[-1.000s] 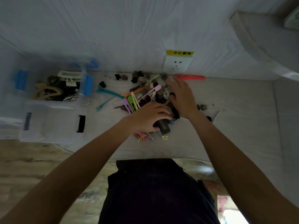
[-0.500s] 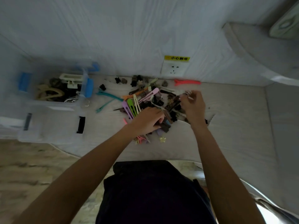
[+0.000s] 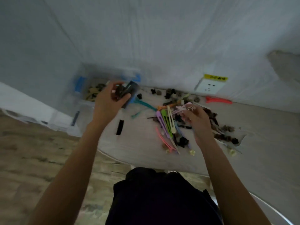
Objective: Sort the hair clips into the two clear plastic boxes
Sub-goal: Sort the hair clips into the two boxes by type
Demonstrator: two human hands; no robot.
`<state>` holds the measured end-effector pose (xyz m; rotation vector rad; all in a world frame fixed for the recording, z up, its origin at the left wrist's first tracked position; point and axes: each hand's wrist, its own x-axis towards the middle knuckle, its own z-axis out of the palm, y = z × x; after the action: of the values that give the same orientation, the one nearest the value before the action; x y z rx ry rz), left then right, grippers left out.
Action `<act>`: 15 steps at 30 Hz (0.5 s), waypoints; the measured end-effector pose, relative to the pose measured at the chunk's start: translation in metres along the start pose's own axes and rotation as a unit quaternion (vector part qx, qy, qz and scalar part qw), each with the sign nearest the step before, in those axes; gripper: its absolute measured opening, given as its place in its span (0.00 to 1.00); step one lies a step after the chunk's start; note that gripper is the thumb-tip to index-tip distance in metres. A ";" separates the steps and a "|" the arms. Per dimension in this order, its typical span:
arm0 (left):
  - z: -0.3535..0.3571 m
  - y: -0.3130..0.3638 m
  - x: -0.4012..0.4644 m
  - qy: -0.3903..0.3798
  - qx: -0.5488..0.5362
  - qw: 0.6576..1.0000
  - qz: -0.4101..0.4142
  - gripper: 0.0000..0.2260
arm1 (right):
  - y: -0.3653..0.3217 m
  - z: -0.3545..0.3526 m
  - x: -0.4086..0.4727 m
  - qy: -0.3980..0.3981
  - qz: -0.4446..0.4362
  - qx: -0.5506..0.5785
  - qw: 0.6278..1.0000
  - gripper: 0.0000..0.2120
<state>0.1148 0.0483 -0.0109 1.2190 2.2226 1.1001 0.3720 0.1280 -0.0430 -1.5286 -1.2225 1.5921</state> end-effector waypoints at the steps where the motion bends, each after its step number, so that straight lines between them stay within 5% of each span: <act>1: -0.019 -0.013 0.006 0.002 0.034 0.999 -0.002 0.19 | -0.004 0.015 -0.001 -0.022 -0.016 -0.015 1.000 0.07; 4: -0.056 -0.045 0.023 -0.024 0.144 0.989 -0.004 0.20 | -0.021 0.057 0.001 -0.070 -0.053 -0.040 0.995 0.07; 10: -0.082 -0.092 0.068 -0.009 0.181 0.983 -0.007 0.22 | -0.052 0.141 0.008 -0.180 -0.179 -0.160 0.954 0.10; 15: -0.083 -0.107 0.091 -0.024 0.234 0.972 0.026 0.19 | -0.065 0.184 0.014 -0.157 -0.265 -0.286 0.907 0.11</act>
<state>-0.0453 0.0520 -0.0388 1.4697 2.5072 0.5647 0.1798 0.1287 -0.0073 -1.1019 -2.2140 1.1845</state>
